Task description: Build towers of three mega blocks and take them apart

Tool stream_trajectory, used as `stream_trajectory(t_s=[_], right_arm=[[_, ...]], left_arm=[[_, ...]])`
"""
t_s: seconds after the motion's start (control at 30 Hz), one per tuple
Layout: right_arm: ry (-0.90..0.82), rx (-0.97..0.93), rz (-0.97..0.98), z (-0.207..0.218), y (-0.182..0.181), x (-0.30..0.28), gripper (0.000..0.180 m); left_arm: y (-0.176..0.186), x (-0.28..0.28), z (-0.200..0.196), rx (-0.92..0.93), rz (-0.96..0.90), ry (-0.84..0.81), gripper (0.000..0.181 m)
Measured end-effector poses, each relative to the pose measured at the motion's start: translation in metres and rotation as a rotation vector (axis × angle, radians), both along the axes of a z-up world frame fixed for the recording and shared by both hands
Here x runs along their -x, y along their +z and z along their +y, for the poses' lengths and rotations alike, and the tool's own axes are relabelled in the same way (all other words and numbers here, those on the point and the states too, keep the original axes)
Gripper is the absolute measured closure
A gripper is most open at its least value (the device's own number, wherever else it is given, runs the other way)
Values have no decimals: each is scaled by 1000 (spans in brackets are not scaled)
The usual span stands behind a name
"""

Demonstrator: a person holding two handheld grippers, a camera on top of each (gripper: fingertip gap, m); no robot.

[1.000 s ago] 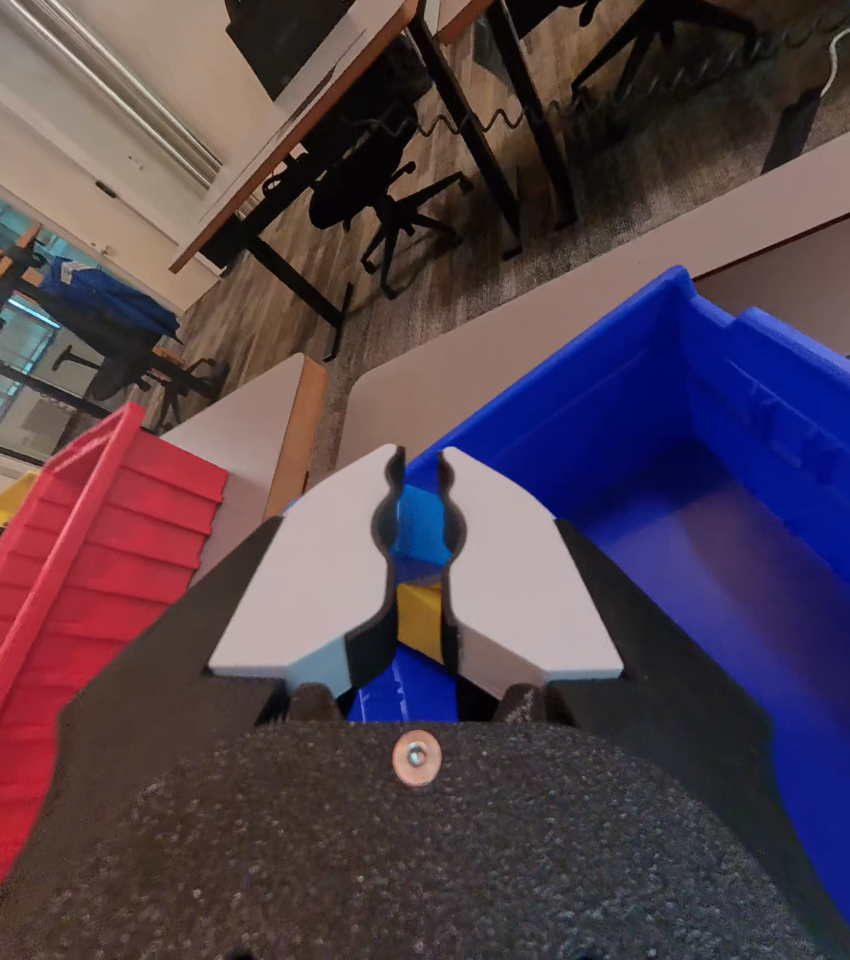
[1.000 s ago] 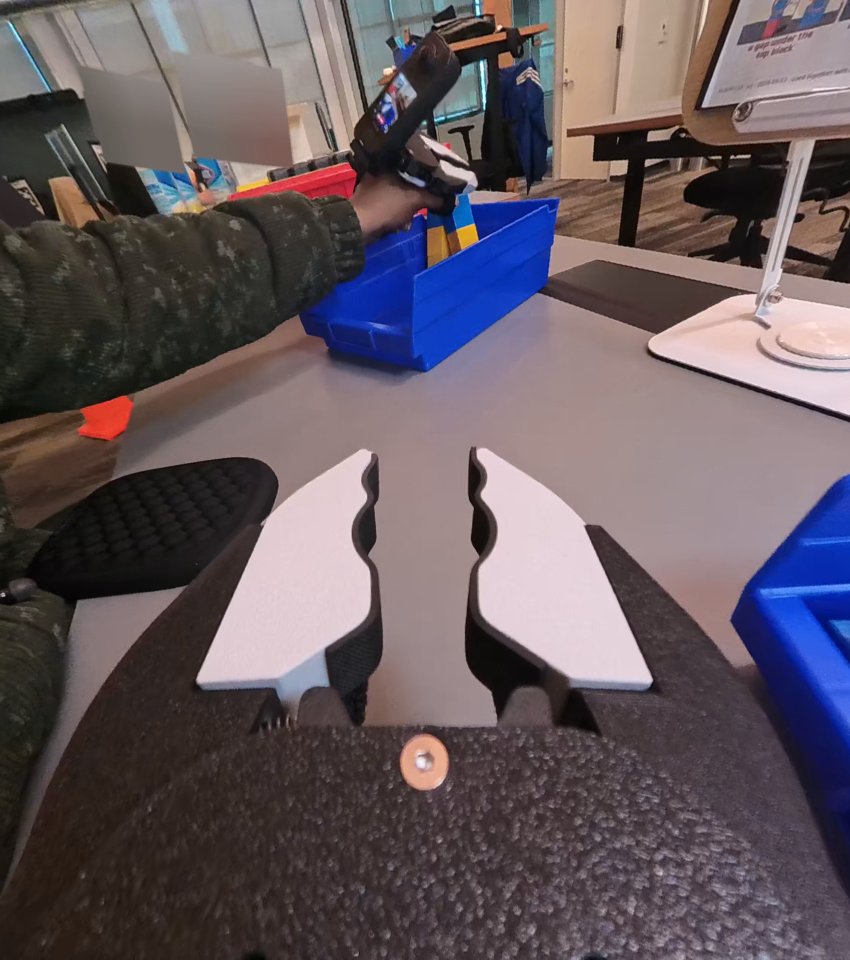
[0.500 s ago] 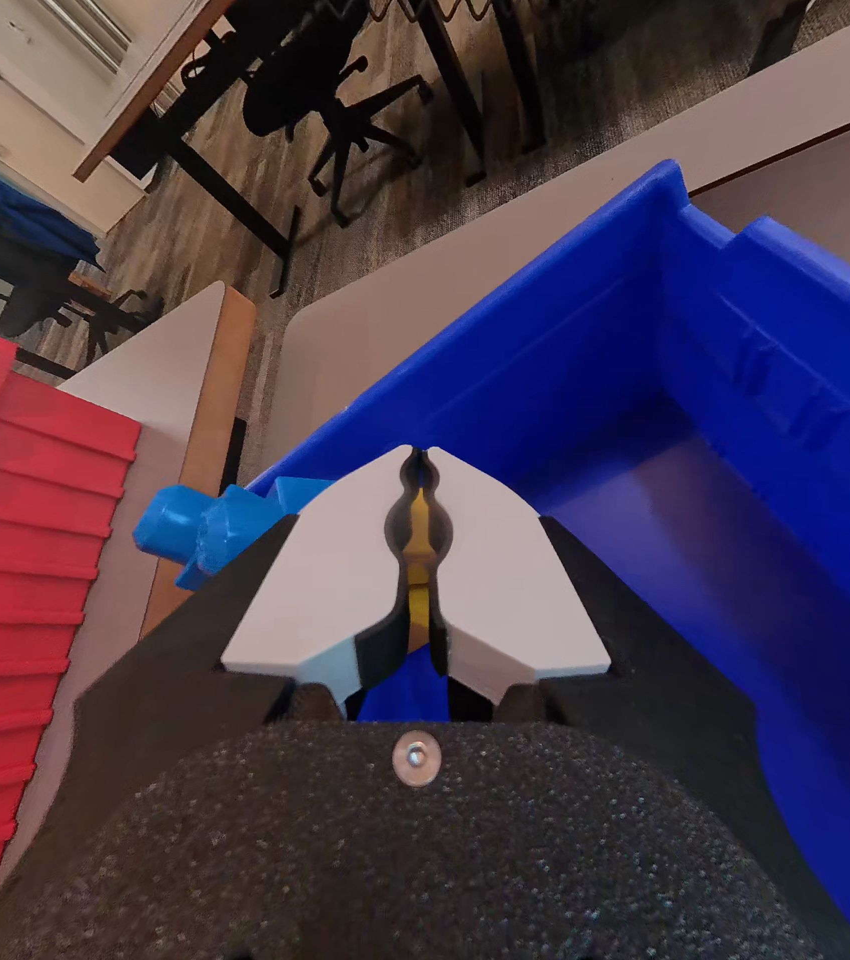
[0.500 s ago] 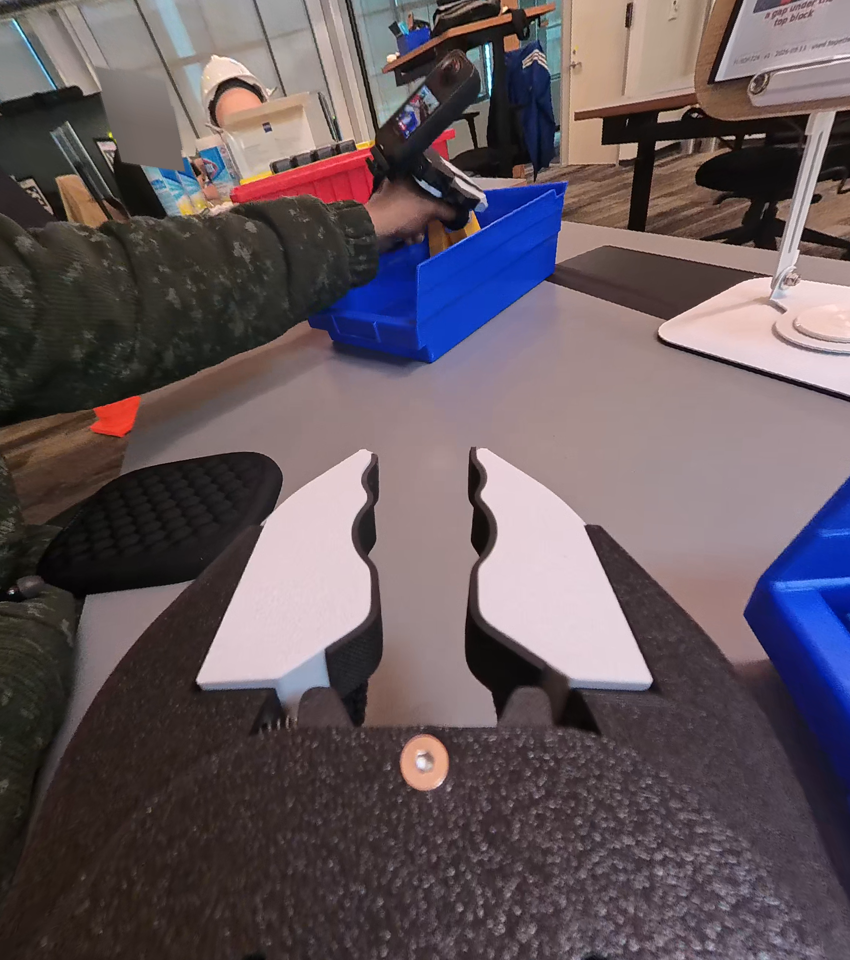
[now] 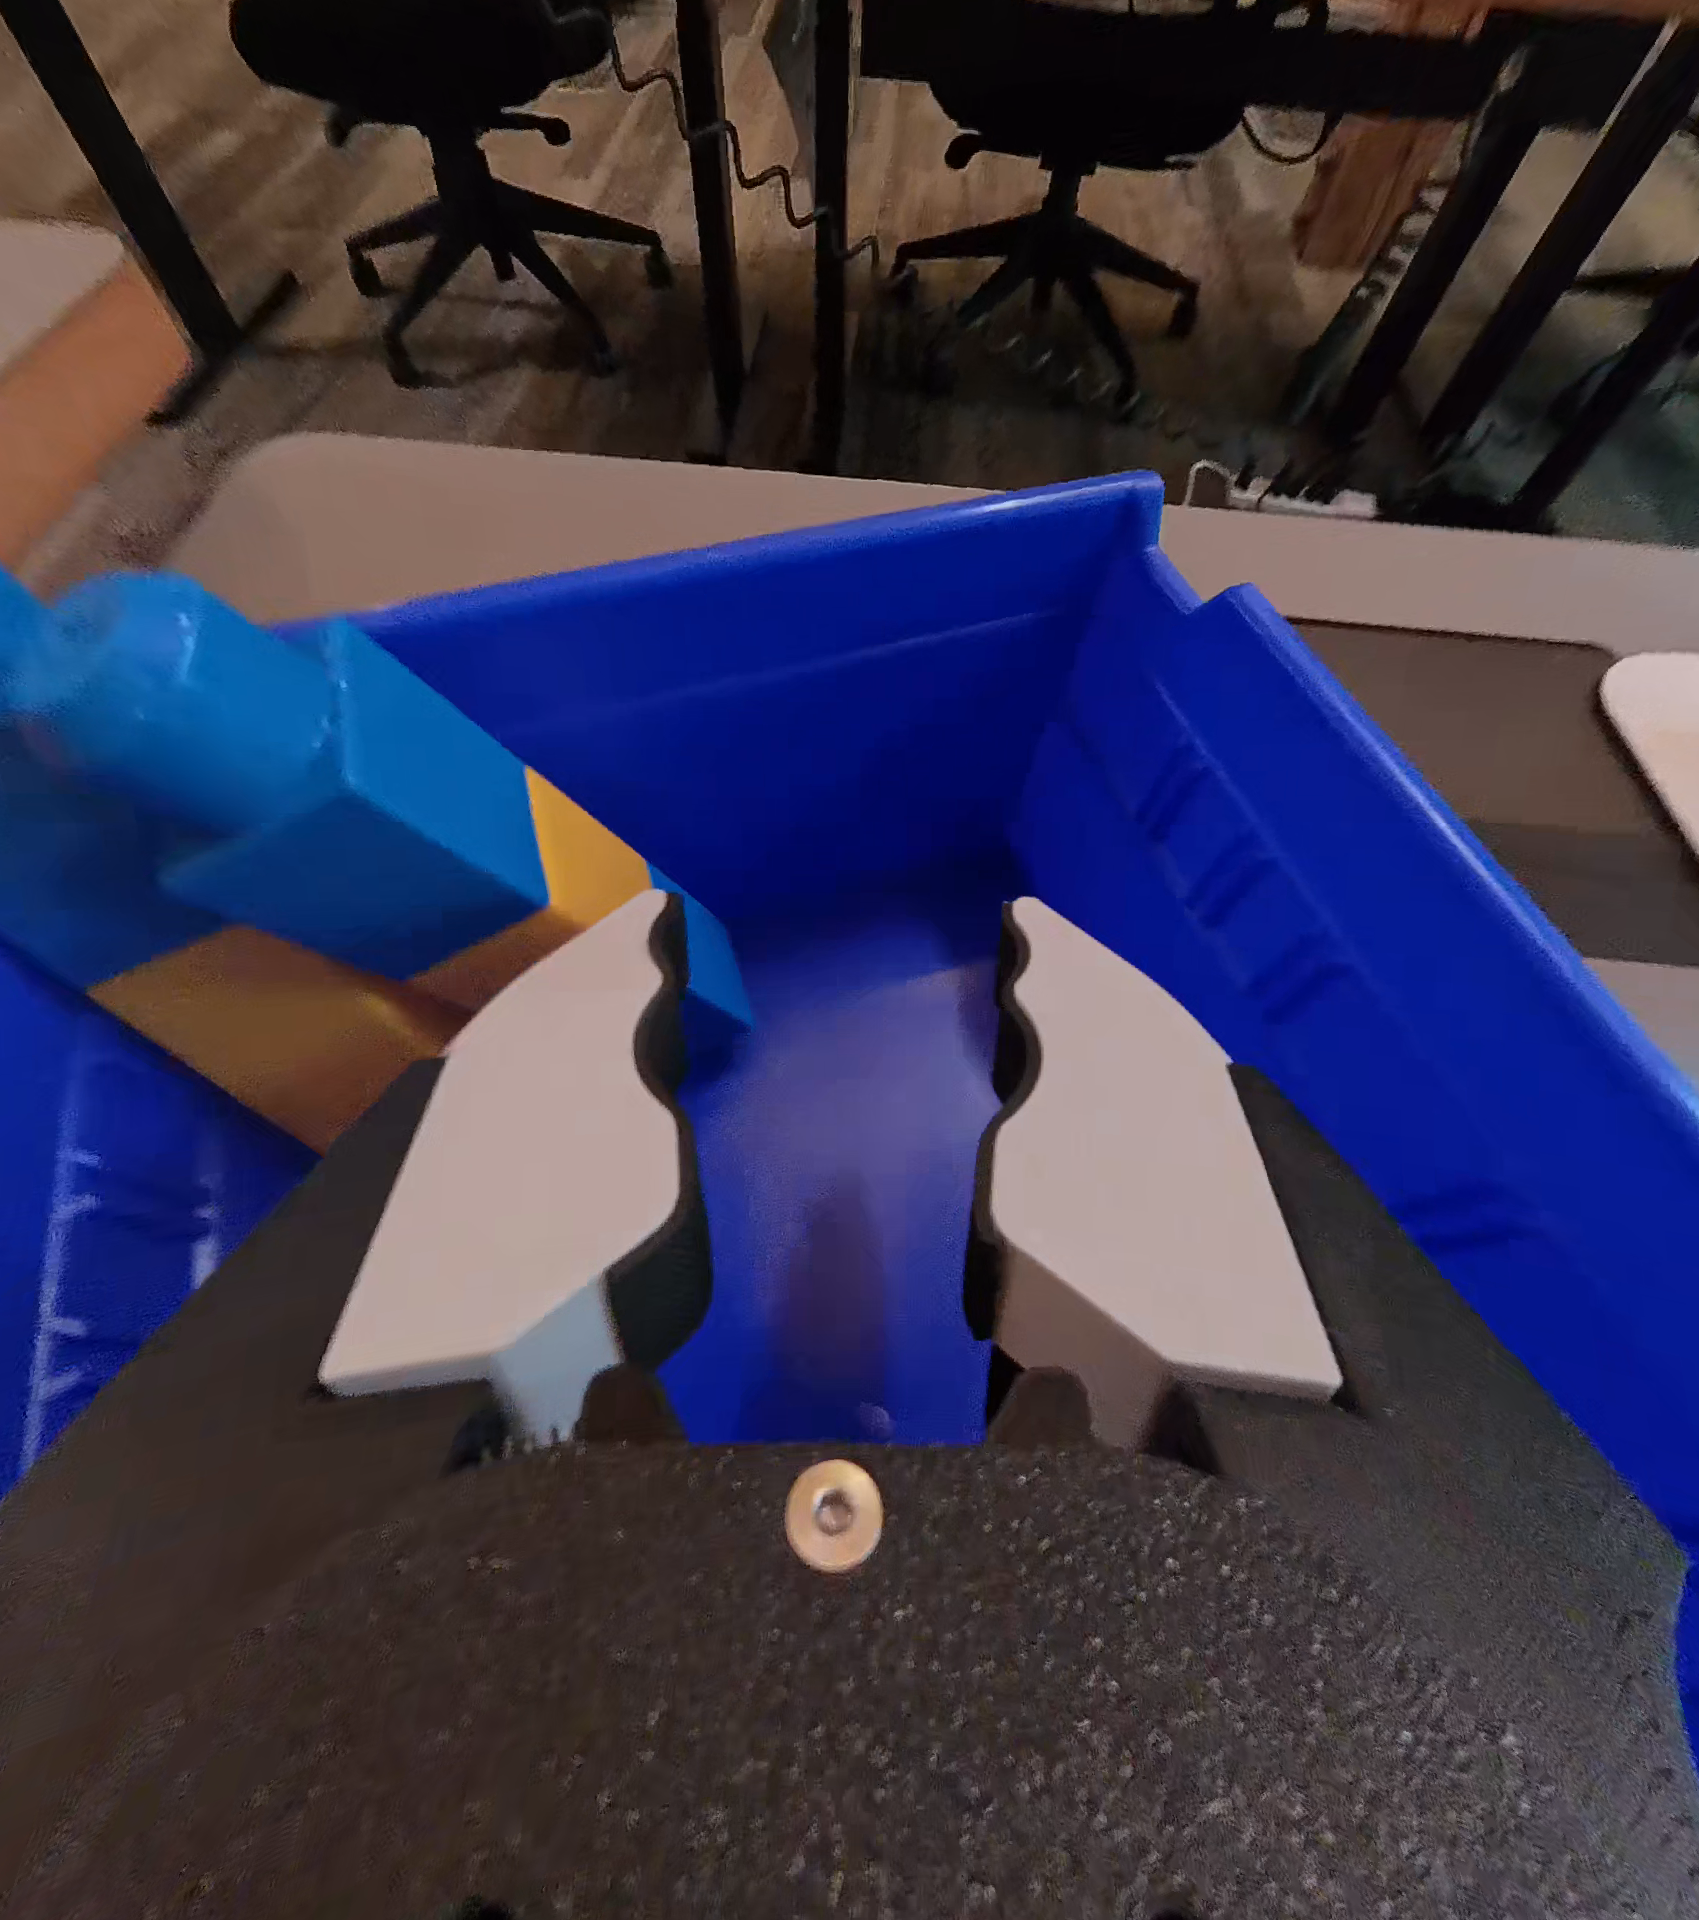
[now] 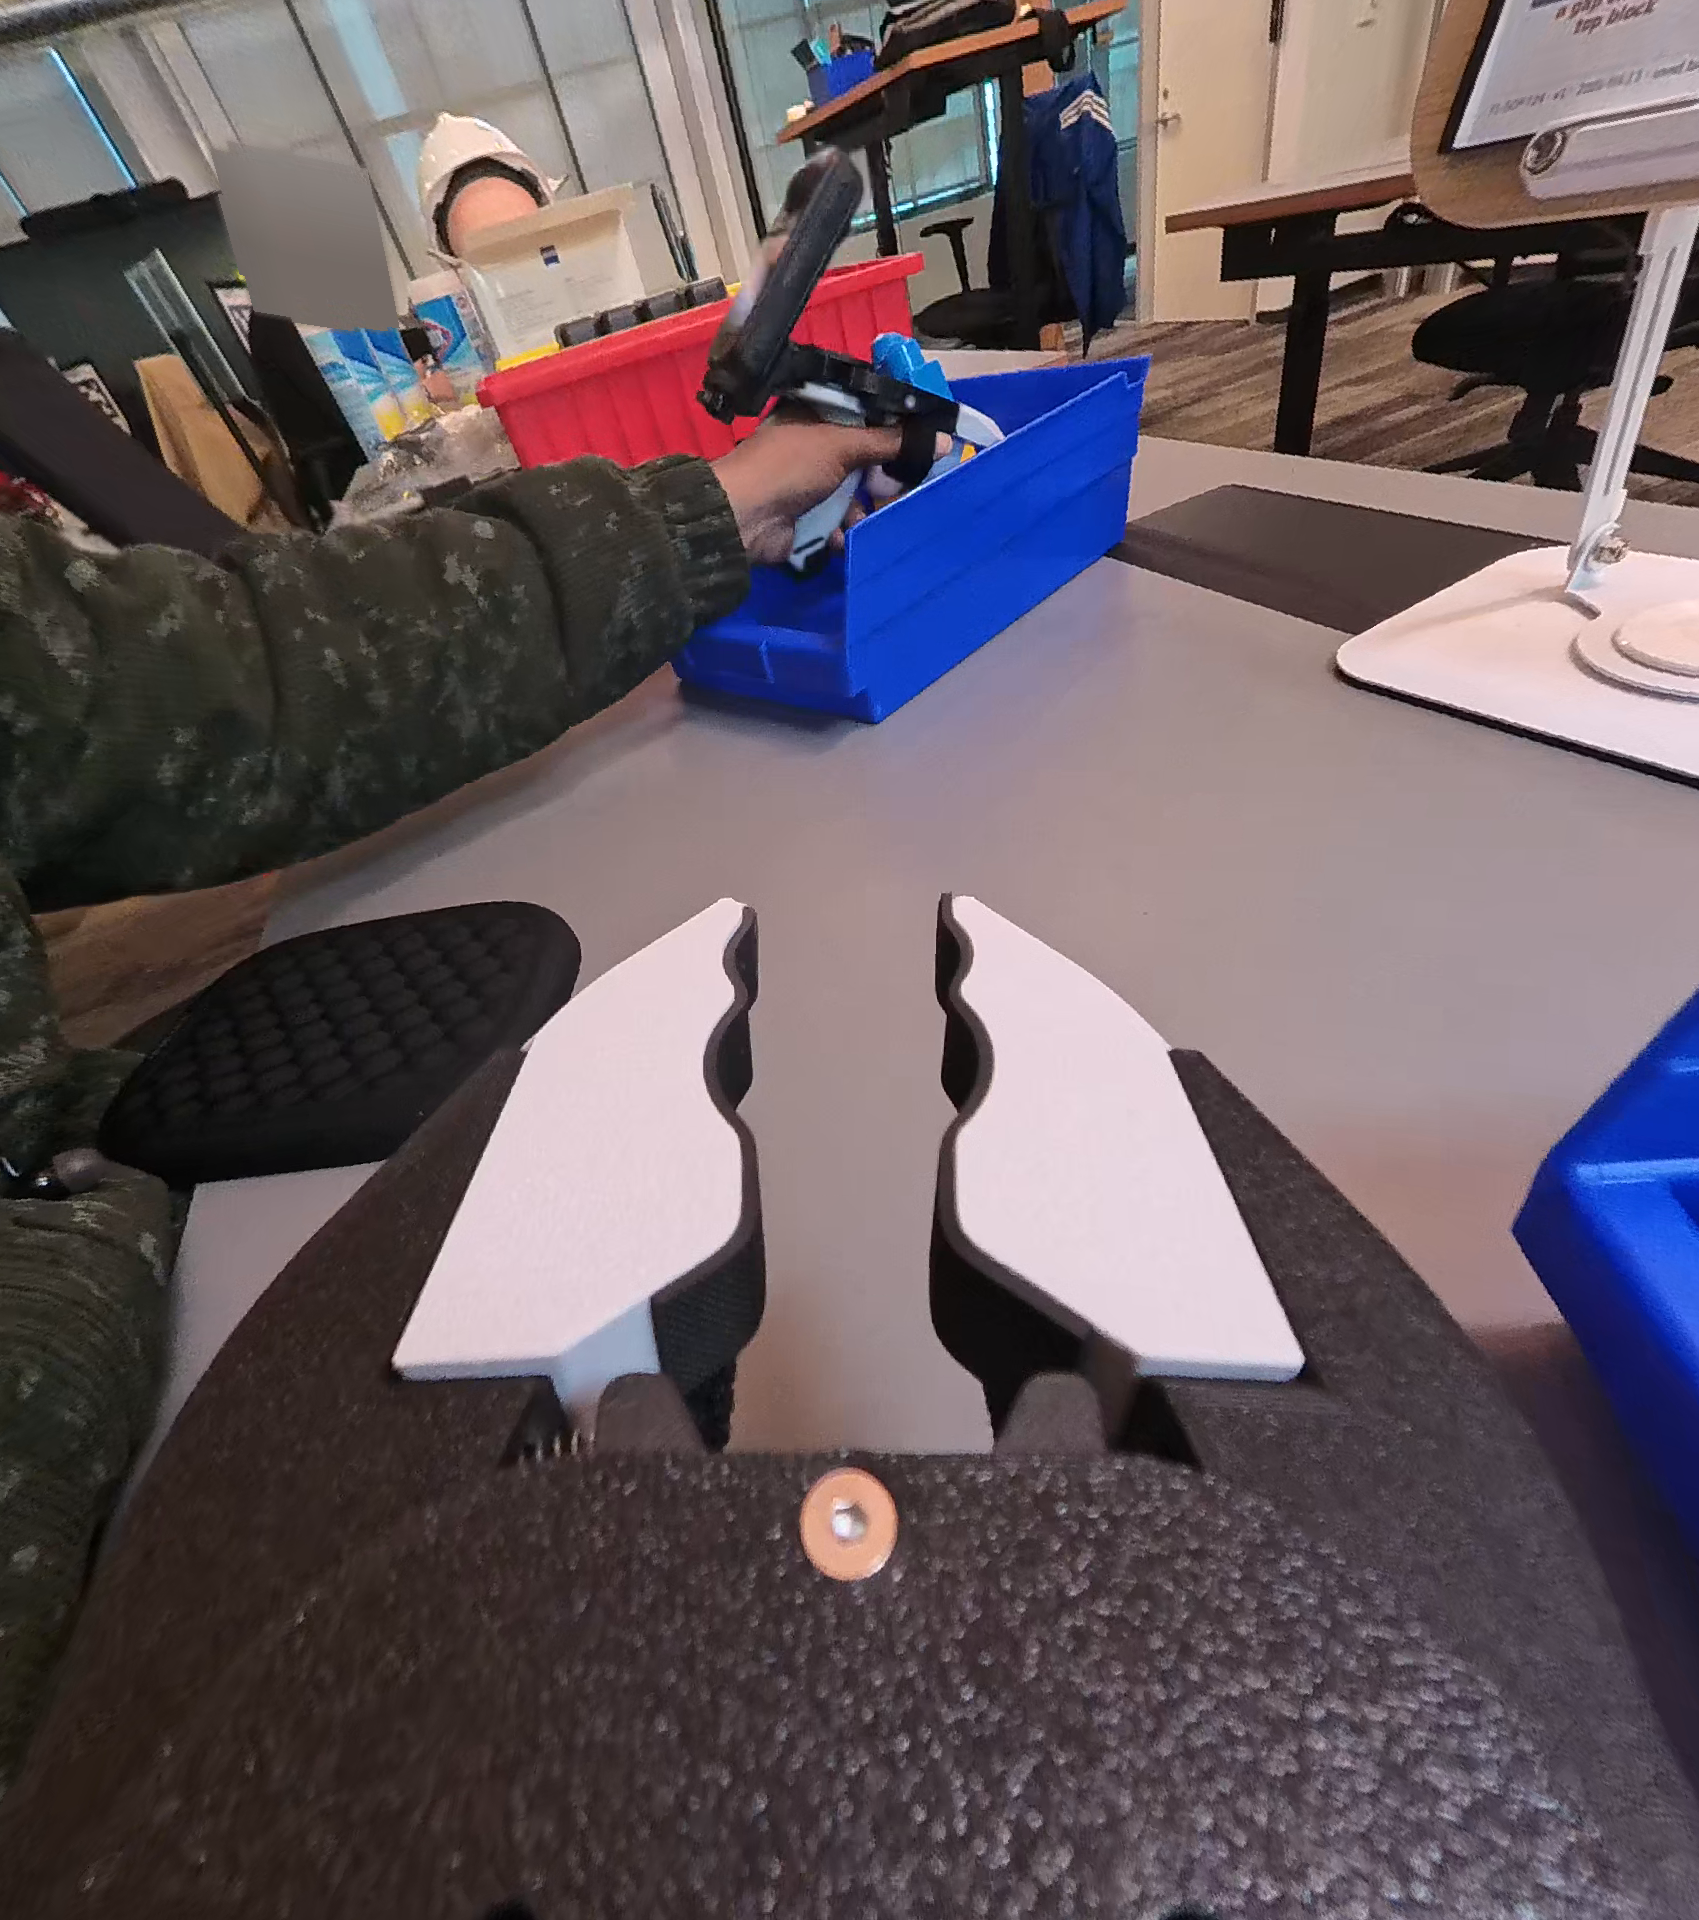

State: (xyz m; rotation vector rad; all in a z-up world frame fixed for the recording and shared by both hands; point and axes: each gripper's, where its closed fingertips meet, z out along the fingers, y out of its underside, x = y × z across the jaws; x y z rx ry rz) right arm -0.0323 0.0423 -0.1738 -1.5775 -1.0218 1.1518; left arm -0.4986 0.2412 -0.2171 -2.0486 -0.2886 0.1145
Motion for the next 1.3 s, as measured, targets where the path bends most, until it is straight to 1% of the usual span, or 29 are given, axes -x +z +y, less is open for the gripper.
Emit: stream_trajectory(t_s=[0.1,0.27,0.47,0.53,0.57,0.73,0.8,0.9,1.03,1.1,1.23,1.3], right_arm=[[4,3,-2,-1,-1,1,147],[9,2,-4,-3,-1,1,147],[22,25,-14,-4,-6,3,147],[23,26,-20,-4,-7,3,147],[22,24,-22,-4,-7,2,147],[13,23,-5,-3,-3,-2,147],[18,32,4,-3,-2,-2,147],[35,44,4,-5,-4,0,147],[40,27,-16,-8,-6,1,147],[38,27,-16,-7,-6,1,147],[33,35,-13,-5,-6,0,147],[28,33,-13,-4,-6,-1,147]], left_arm=[[-3,-2,-2,-10,-53,22,115],[-4,-1,-3,9,-56,42,113],[-4,-2,0,28,-19,25,115],[-5,3,1,46,10,47,115],[-4,6,0,46,21,62,119],[17,9,-12,-77,-16,110,128],[20,11,-19,-104,-35,132,126],[16,20,-24,-108,-60,181,117],[7,34,-18,-84,-125,246,113],[3,41,-12,-58,-123,281,113],[-1,53,0,-29,-134,337,120],[-3,57,4,-24,-134,359,129]])
